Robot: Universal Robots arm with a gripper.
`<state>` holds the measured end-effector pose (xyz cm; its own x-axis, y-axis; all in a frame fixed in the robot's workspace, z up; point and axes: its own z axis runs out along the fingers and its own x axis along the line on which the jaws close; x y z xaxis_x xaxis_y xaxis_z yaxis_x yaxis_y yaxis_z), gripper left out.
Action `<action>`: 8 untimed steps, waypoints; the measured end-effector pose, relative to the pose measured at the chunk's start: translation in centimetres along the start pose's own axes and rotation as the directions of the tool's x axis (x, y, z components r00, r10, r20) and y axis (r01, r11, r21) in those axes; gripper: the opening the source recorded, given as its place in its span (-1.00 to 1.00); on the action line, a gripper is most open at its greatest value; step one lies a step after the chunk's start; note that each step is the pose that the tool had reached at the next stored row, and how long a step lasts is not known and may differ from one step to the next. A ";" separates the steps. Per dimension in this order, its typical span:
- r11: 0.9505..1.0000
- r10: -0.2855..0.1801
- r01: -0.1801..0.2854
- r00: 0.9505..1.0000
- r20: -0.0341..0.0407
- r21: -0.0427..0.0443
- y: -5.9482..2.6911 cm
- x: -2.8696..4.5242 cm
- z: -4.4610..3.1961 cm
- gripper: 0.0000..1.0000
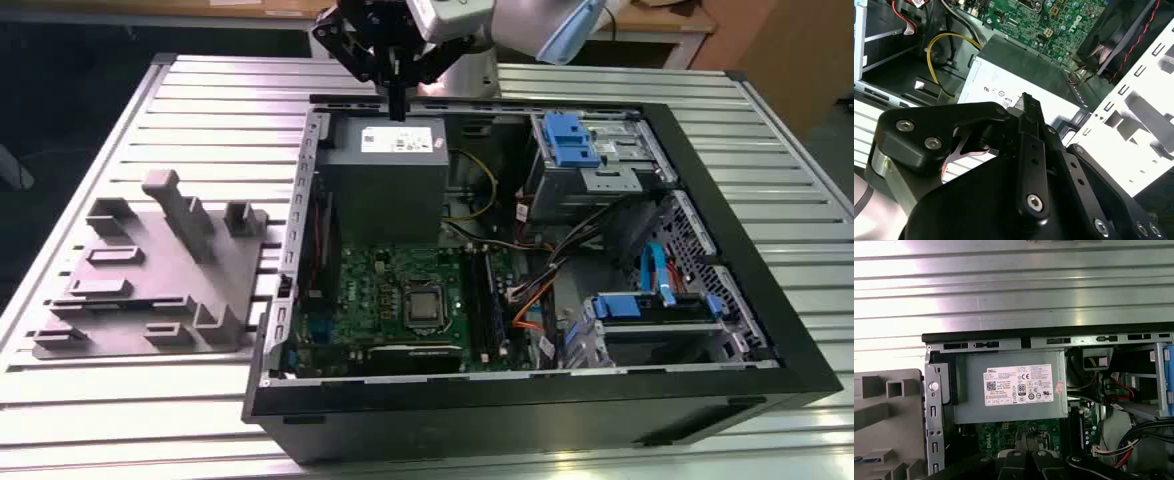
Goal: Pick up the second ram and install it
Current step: 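Reach for the second ram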
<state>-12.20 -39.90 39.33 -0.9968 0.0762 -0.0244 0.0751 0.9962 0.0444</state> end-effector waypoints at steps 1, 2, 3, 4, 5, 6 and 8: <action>1.000 0.000 0.000 1.000 0.000 0.000 0.00 0.00 0.00 -0.80; 1.000 0.000 0.000 1.000 0.000 0.000 0.00 0.00 0.00 -0.80; 1.000 0.000 0.000 1.000 0.000 0.000 0.00 0.00 0.00 -0.80; 1.000 0.000 0.000 1.000 0.000 0.000 0.00 0.00 0.00 -0.80; 1.000 0.000 0.000 1.000 0.000 0.000 0.00 0.00 0.00 -0.80; 1.000 0.000 0.000 1.000 0.000 -0.001 0.01 0.00 -0.01 -0.80; 1.000 0.000 0.000 1.000 0.000 -0.003 0.00 0.00 0.00 -0.80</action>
<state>-12.20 -39.89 39.33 -0.9968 0.0764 -0.0243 0.0752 0.9961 0.0469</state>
